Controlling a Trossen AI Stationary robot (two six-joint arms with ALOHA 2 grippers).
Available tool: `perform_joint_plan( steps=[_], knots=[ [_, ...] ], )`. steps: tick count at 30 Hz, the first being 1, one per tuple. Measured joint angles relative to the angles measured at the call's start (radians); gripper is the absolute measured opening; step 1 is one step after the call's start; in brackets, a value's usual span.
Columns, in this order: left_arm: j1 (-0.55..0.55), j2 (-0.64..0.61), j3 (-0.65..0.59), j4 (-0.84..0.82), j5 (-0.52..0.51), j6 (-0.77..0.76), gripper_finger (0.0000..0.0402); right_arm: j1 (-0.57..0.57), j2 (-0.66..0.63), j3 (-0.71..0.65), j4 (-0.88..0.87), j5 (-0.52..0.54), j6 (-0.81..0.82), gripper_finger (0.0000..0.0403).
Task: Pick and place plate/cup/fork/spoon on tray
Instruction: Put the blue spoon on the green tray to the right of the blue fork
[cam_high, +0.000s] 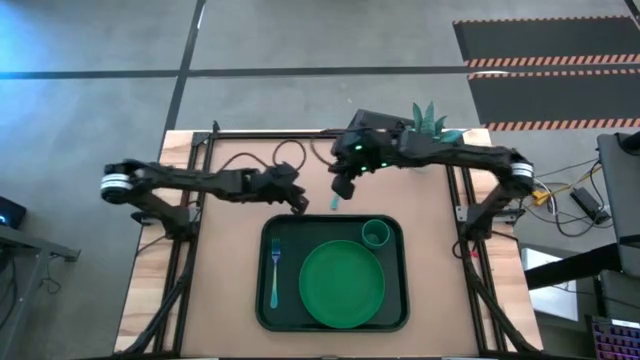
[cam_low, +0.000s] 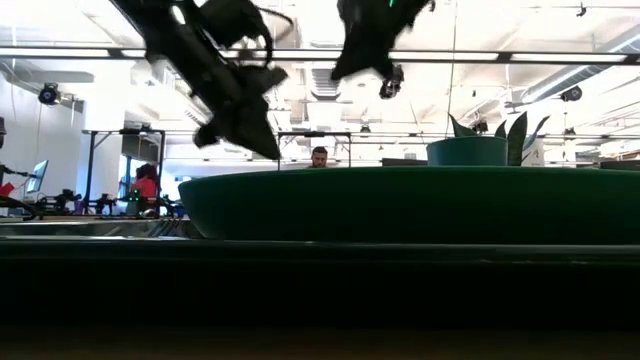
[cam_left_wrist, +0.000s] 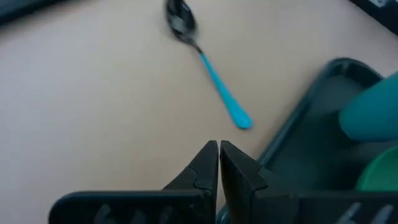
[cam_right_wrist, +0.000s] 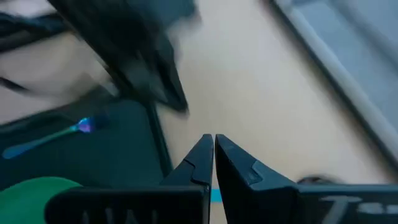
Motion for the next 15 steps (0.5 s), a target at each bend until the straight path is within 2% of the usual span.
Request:
perform_joint_plan(
  steps=[4, 7, 12, 15],
  knots=[
    [0.018, 0.141, 0.037, 0.097, 0.111, 0.033, 0.0006, 0.037, -0.102, 0.074, -0.065, 0.058, -0.029, 0.0009],
    [0.025, 0.247, 0.116, 0.123, 0.170, 0.090, 0.0032, 0.062, -0.183, 0.087, -0.063, 0.063, -0.040, 0.0009],
    [0.029, 0.394, 0.309, 0.108, 0.168, 0.169, 0.0099, 0.092, -0.289, 0.074, -0.065, 0.067, -0.043, 0.0009],
    [0.036, 0.472, 0.435, 0.056, 0.126, 0.207, 0.0133, 0.107, -0.321, 0.067, -0.067, 0.069, -0.043, 0.0009]
  ],
)
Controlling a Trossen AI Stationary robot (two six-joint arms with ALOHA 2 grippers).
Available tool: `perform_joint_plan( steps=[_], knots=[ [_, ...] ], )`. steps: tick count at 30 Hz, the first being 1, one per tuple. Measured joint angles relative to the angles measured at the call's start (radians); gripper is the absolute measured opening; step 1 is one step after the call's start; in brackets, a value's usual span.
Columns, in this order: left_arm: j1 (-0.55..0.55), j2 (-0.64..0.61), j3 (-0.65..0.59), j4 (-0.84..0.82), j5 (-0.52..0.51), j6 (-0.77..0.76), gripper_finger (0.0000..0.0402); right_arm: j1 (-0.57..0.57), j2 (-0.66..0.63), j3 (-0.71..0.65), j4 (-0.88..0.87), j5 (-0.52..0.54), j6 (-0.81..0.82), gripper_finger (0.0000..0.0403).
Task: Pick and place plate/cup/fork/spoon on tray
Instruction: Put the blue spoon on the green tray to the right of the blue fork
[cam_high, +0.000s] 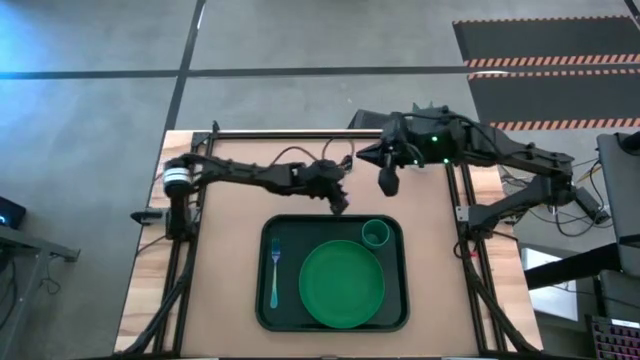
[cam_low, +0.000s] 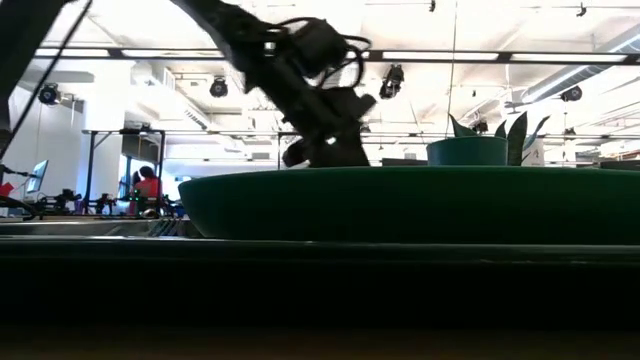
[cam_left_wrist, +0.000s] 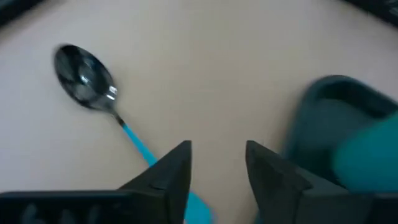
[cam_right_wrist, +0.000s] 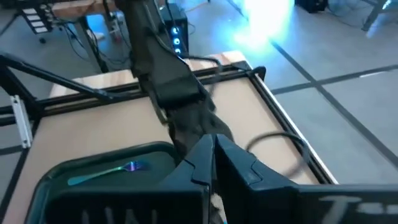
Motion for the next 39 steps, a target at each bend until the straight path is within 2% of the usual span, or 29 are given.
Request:
perform_joint_plan(
  steps=[5, 9, 15, 23, 33, 39],
  knots=[
    [0.039, 0.105, 0.186, -0.242, -0.071, 0.050, 0.0168, 0.035, -0.009, -0.002, -0.034, -0.002, -0.001, 0.0009],
    [0.071, 0.155, 0.267, -0.375, -0.083, 0.048, 0.0183, 0.052, 0.002, -0.003, -0.074, -0.001, -0.016, 0.0009],
    [0.081, 0.166, 0.281, -0.360, -0.082, 0.046, 0.0188, 0.058, 0.005, -0.003, -0.077, -0.003, -0.038, 0.0009],
    [0.100, 0.166, 0.240, -0.359, -0.080, 0.043, 0.0188, 0.057, -0.017, -0.002, -0.068, -0.004, -0.054, 0.0009],
    [0.111, 0.166, 0.237, -0.281, -0.033, 0.021, 0.0188, 0.058, -0.021, -0.002, -0.067, -0.004, -0.054, 0.0009],
    [0.111, 0.242, 0.262, -0.270, 0.008, 0.021, 0.0188, 0.061, -0.021, -0.002, -0.047, -0.006, -0.053, 0.0009]
  ],
)
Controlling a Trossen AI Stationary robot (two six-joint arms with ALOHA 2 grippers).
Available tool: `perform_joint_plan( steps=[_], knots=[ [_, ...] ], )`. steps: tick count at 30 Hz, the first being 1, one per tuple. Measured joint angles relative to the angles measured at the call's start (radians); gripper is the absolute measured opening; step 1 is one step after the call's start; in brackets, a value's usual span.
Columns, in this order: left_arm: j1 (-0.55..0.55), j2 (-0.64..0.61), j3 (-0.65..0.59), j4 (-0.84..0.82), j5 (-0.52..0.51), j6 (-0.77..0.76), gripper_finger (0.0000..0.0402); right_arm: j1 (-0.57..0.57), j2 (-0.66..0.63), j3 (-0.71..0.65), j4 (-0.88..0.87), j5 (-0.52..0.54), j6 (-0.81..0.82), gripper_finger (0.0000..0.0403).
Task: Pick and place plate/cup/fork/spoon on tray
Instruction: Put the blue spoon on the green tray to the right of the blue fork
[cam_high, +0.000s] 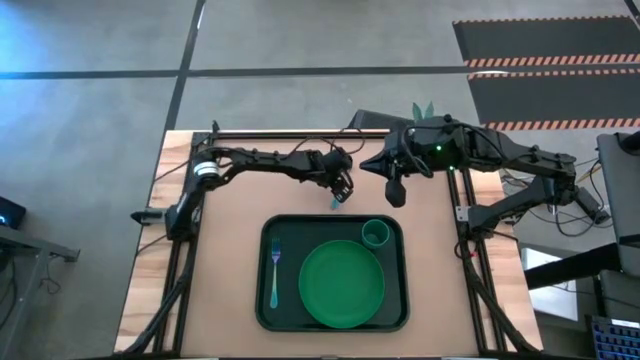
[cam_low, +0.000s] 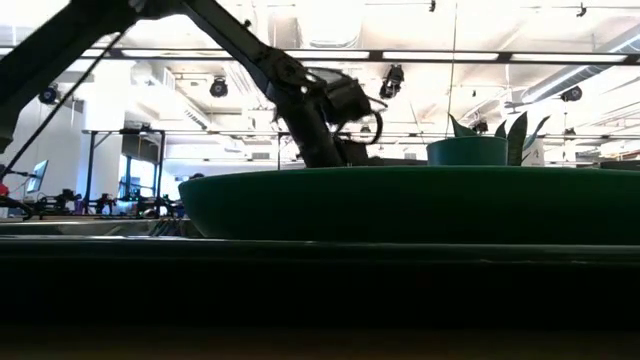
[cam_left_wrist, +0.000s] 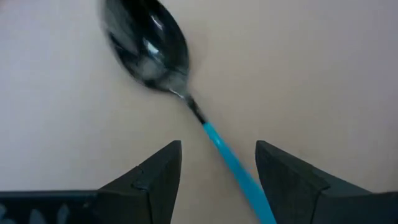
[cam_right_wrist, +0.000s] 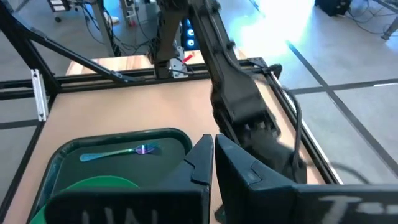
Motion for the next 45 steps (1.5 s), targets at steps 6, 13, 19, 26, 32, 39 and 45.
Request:
perform_joint_plan(
  steps=[6, 13, 19, 26, 32, 39, 45],
  knots=[
    [-0.002, 0.041, 0.021, -0.034, 0.011, 0.001, 0.0188, 0.019, 0.000, 0.001, 0.017, -0.005, 0.007, 0.0009],
    [0.008, 0.040, 0.016, -0.033, 0.025, 0.002, 0.0188, 0.030, 0.000, 0.001, 0.035, -0.004, 0.016, 0.0009],
    [0.010, 0.046, 0.013, -0.034, 0.019, 0.003, 0.0151, 0.030, 0.000, 0.001, 0.039, 0.003, 0.015, 0.0009],
    [0.011, 0.047, 0.009, -0.024, 0.018, 0.001, 0.0012, 0.030, 0.000, 0.001, 0.039, 0.003, 0.015, 0.0009],
    [0.010, 0.044, 0.008, -0.020, 0.023, 0.000, 0.0003, 0.030, 0.000, 0.001, 0.036, 0.002, 0.003, 0.0009],
    [0.007, -0.093, 0.009, -0.103, 0.004, 0.000, 0.0002, 0.030, -0.002, 0.001, 0.032, 0.002, -0.005, 0.0009],
    [0.001, -0.340, 0.000, -0.236, -0.153, -0.022, 0.0001, 0.029, -0.007, 0.001, 0.032, 0.002, -0.023, 0.0009]
  ],
)
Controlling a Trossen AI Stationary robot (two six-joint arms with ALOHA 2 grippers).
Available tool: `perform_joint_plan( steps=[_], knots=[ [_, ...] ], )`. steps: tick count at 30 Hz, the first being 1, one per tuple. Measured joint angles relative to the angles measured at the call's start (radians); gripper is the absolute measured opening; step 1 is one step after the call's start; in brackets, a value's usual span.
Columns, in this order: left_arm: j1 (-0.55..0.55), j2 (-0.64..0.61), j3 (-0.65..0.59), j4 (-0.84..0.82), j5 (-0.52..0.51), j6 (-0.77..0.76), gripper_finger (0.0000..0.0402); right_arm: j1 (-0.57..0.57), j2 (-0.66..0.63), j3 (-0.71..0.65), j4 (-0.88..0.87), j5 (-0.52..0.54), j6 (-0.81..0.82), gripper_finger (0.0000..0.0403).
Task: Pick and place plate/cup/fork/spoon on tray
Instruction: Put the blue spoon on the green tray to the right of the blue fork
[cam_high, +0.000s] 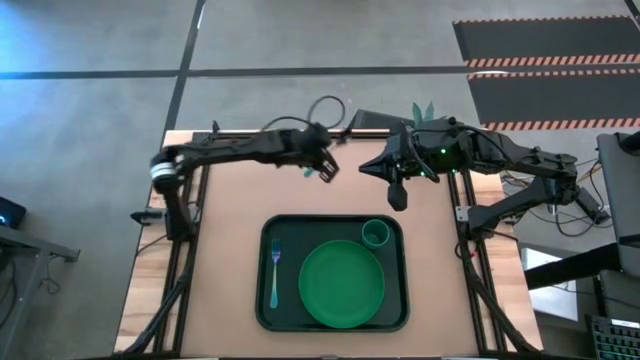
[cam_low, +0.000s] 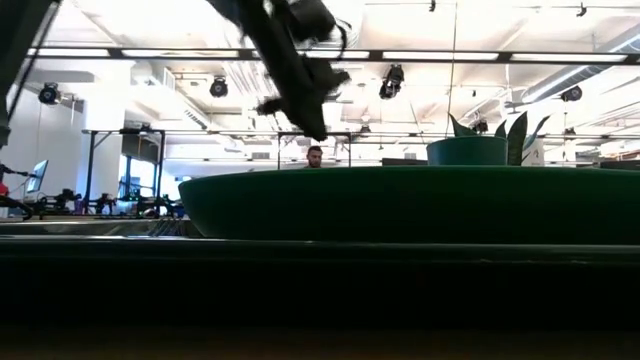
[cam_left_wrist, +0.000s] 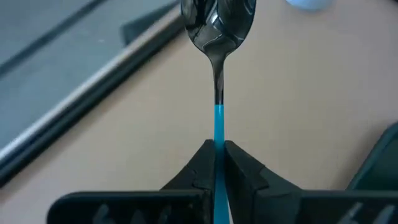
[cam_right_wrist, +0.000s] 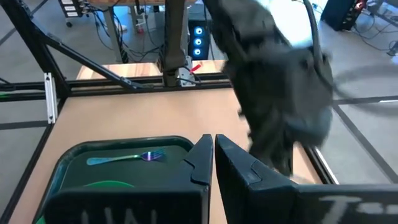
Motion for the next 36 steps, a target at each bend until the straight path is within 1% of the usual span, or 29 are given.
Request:
perform_joint_plan(
  steps=[4, 6, 9, 13, 17, 22, 26, 31, 33, 36],
  knots=[
    [-0.046, -0.157, -0.007, -0.155, -0.119, -0.095, 0.0001, 0.000, -0.001, 0.000, 0.000, 0.000, -0.012, 0.0009],
    [-0.077, -0.225, -0.020, -0.241, -0.162, -0.161, 0.0001, 0.000, -0.004, 0.000, -0.001, 0.000, -0.021, 0.0009],
    [-0.148, -0.286, -0.041, -0.334, -0.208, -0.275, 0.0000, 0.000, -0.010, 0.000, -0.001, 0.000, -0.027, 0.0009],
    [-0.279, -0.332, -0.065, -0.391, -0.228, -0.445, 0.0000, 0.000, -0.019, 0.000, -0.001, 0.001, -0.031, 0.0009],
    [-0.421, -0.328, -0.110, -0.392, -0.233, -0.645, 0.0000, 0.000, -0.025, 0.000, -0.001, 0.001, -0.045, 0.0009],
    [-0.597, -0.310, -0.172, -0.392, -0.252, -0.996, 0.0000, 0.000, -0.027, 0.000, -0.002, 0.002, -0.066, 0.0009],
    [-0.715, -0.254, -0.196, -0.385, -0.255, -1.260, 0.0000, -0.001, -0.027, 0.000, -0.002, 0.002, -0.081, 0.0009],
    [-0.804, -0.159, -0.199, -0.301, -0.228, -1.464, 0.0000, -0.001, -0.027, 0.000, -0.001, 0.003, -0.082, 0.0009],
    [-0.825, -0.125, -0.199, -0.248, -0.214, -1.513, 0.0000, -0.001, -0.027, 0.000, -0.001, 0.004, -0.082, 0.0009],
    [-0.844, -0.081, -0.199, -0.223, -0.168, -1.569, 0.0000, -0.001, -0.027, 0.000, -0.002, 0.004, -0.065, 0.0009]
  ],
)
